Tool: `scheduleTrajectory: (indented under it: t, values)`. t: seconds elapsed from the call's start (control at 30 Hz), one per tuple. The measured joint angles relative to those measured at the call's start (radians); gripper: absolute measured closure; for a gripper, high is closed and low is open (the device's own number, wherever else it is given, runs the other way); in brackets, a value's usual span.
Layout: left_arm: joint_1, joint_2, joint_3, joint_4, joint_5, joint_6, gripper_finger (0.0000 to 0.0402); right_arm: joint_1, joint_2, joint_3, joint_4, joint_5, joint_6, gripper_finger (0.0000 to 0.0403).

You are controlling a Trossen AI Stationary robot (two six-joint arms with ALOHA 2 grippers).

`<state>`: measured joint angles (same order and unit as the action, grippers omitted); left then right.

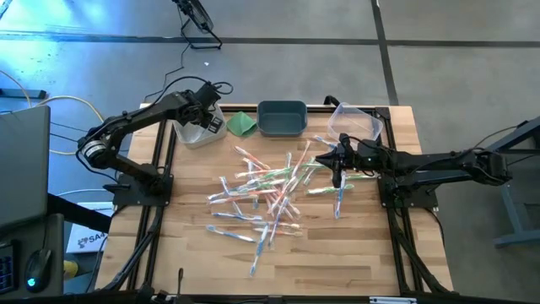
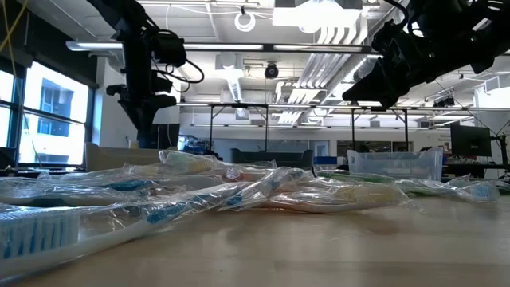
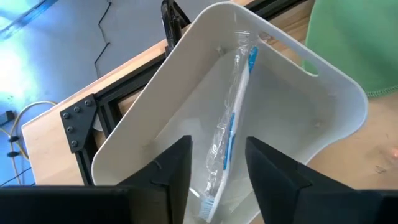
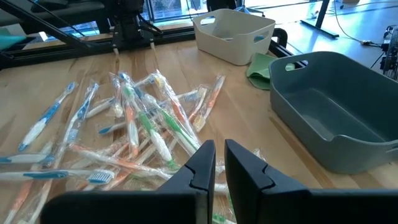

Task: Pick & Place Toothbrushes
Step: Put the blue toothbrush into the gray bin

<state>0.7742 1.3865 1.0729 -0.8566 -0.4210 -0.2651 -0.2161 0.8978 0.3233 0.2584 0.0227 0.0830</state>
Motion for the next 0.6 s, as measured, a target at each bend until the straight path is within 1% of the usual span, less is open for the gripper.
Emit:
scheduleTrajectory:
  t: [0.13,0.27,0.4,0.6]
  values:
    - [-0.002,-0.001,0.0,0.001,0.0,0.04,0.0247,0.0,0.0,0.0,0.0,0.0,0.0,0.0374]
    - [-0.002,-0.004,0.0,0.018,0.0,0.107,0.0264,0.0,0.0,0.0,0.0,0.0,0.0,0.0374]
    - [-0.009,-0.024,-0.001,0.057,0.005,0.148,0.03,0.0,0.0,0.0,0.0,0.0,0.0,0.0374]
    - [-0.064,-0.089,-0.002,0.158,0.029,0.248,0.037,0.0,0.0,0.0,0.0,0.0,0.003,0.0374]
